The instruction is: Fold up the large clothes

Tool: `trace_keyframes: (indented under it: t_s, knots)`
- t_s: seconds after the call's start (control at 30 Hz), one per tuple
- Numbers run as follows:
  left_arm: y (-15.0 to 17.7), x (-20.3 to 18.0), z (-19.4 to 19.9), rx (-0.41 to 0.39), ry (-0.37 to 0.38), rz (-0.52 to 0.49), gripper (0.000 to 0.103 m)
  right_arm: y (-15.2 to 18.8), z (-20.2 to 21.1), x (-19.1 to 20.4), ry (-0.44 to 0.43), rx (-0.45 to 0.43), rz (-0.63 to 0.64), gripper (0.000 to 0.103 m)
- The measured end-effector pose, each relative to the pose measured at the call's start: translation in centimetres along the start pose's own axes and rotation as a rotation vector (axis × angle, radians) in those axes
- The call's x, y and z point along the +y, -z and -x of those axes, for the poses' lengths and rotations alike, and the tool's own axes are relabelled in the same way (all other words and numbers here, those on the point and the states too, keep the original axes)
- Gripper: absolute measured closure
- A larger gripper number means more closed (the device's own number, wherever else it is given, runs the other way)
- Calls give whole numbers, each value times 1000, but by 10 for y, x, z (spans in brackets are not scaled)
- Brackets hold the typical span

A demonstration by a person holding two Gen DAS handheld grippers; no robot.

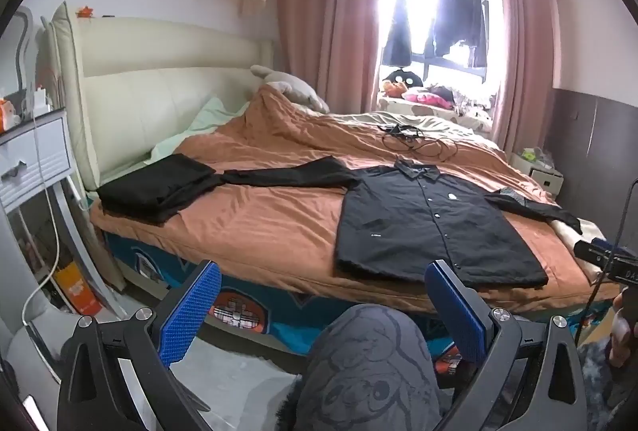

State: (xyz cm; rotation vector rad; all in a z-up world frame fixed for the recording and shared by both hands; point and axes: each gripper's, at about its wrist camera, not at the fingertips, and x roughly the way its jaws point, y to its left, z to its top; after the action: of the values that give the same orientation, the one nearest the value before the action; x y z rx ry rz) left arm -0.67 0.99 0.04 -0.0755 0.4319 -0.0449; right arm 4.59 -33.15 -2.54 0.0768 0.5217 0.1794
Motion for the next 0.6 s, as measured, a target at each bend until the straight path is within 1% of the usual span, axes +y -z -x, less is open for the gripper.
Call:
trace_keyframes:
  t_s: [0.1,0.4,0.5,0.6]
  knots:
    - [1,0,2,-3,13,10,1,3,0,4,4,1,0,0]
    - [1,-1,4,-5,14,5,1,7,0,1,15,2,-19,0]
    - [1,-2,4,-8,13,1,1,7,1,2,37,-4,-16,0]
    - [1,-1,4,-11,15,0,1,7,2,1,33,-9,-26,0]
